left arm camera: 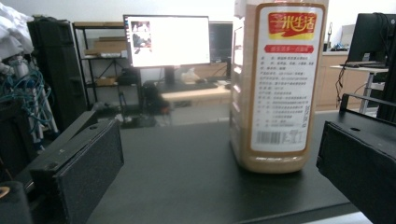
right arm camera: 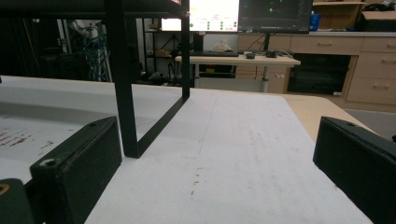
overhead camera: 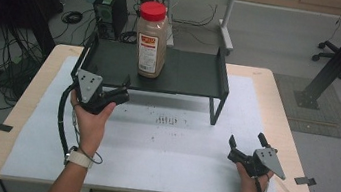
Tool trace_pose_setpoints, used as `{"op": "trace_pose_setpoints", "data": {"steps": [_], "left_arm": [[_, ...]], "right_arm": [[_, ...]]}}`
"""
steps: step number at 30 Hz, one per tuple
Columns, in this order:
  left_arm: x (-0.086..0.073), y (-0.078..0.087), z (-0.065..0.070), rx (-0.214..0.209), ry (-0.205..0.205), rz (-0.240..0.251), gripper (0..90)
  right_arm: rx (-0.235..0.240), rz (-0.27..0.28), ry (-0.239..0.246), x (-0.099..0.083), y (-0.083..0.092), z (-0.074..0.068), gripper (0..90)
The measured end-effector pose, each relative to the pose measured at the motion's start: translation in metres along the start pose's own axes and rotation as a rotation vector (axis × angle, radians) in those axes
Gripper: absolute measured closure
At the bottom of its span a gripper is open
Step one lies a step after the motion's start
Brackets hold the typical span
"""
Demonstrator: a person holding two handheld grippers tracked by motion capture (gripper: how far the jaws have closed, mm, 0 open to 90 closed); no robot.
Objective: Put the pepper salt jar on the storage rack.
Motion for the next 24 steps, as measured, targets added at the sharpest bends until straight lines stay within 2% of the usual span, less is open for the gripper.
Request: {"op": "trace_pose_setpoints", "data": {"steps": [5, 15, 19, 24], "left_arm": [[-0.003, 0.007, -0.007, 0.009, 0.003, 0.010, 1.0], [-0.017, 0.025, -0.029, 0.029, 0.002, 0.027, 1.0], [-0.029, 0.036, -0.042, 0.049, -0.028, 0.027, 1.0], [-0.038, 0.044, -0.051, 0.061, -0.036, 0.030, 1.0]], "right_arm": [[0.002, -0.001, 0.001, 0.000, 0.000, 0.000, 1.3], [0.001, -0.002, 0.000, 0.000, 0.000, 0.000, 1.3], [0.001, -0.001, 0.003, 0.000, 0.000, 0.000, 1.3], [0.002, 0.000, 0.004, 0.000, 0.000, 0.000, 1.3]]}}
Point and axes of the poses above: each handheld gripper's, and its own axes: y roughly backward along the jaws, x roughly out of its top, z roughly to its right, the point moved 8 cm from there along -y, roughly forward along the jaws, and after that the axes turned 13 degrees about z, right-handed, at the moved point
